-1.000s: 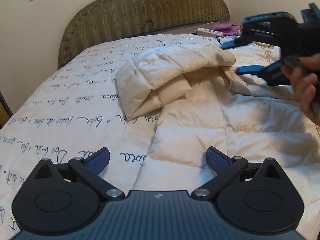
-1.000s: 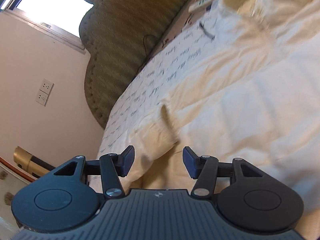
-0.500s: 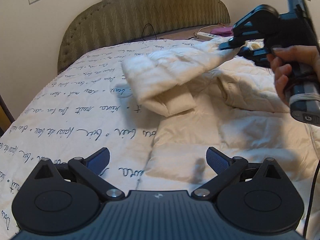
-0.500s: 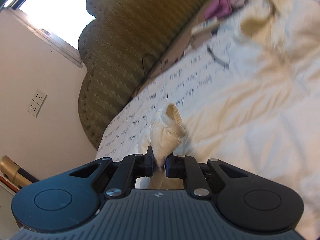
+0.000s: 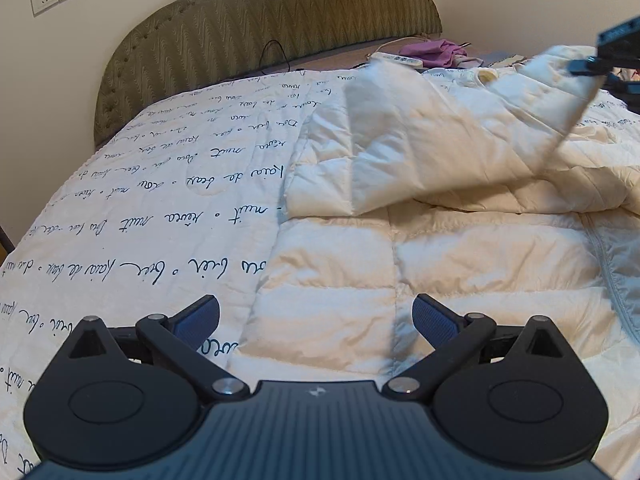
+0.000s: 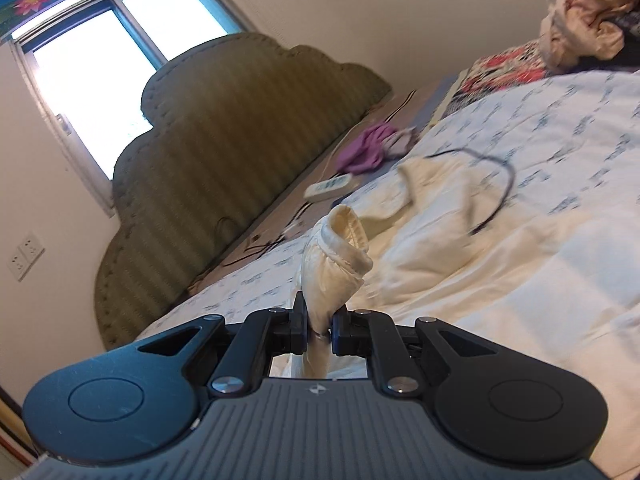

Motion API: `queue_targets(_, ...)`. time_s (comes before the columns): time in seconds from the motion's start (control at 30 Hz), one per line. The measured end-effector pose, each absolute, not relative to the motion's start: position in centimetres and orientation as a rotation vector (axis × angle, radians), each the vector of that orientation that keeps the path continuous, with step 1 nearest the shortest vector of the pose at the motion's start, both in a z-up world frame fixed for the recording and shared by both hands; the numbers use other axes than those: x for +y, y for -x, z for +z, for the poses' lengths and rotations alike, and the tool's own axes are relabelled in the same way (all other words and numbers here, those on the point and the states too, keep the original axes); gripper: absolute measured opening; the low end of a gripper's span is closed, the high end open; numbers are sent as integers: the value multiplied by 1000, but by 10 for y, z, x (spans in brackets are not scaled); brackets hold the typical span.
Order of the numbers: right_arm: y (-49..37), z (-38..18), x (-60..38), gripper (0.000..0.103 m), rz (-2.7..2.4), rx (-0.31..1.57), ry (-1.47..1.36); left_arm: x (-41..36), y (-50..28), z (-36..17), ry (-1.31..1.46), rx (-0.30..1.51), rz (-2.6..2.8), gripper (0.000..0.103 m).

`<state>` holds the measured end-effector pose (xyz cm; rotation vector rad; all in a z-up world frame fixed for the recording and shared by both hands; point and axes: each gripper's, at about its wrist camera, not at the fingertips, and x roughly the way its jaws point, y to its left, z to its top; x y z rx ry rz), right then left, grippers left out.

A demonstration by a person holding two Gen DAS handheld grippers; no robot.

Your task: Fold small clothes

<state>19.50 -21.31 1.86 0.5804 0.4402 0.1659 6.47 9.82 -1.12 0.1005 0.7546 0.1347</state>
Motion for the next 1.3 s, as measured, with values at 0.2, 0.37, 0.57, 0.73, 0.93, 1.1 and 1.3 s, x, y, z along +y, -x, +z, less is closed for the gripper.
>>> queue_targets(0.2, -181, -3, -245, 15, 101, 489, -529, 98, -67, -13, -111, 765, 138, 103)
queue_targets(0.37, -180, -21, -251, 15, 93, 545, -535, 92, -68, -12, -126, 767, 127, 103)
queue_targets(0.57, -170, -23, -256, 15, 82, 527, -515, 85, -67, -7, -148, 751, 126, 103)
queue_targets(0.73, -164, -23, -268, 15, 66, 517, -522, 83, -71, -8, -106, 772, 108, 103)
queue_targets(0.93, -159, -27, -281, 15, 41, 521, -529, 76, -73, -10, -117, 777, 99, 103)
queue_targets(1.1, -159, -31, -289, 24, 26, 543, -548, 72, -74, -9, -126, 779, 96, 103)
queue_targets(1.3, -147, -20, -300, 47, -37, 493, -548, 64, -73, -2, -140, 768, 63, 103)
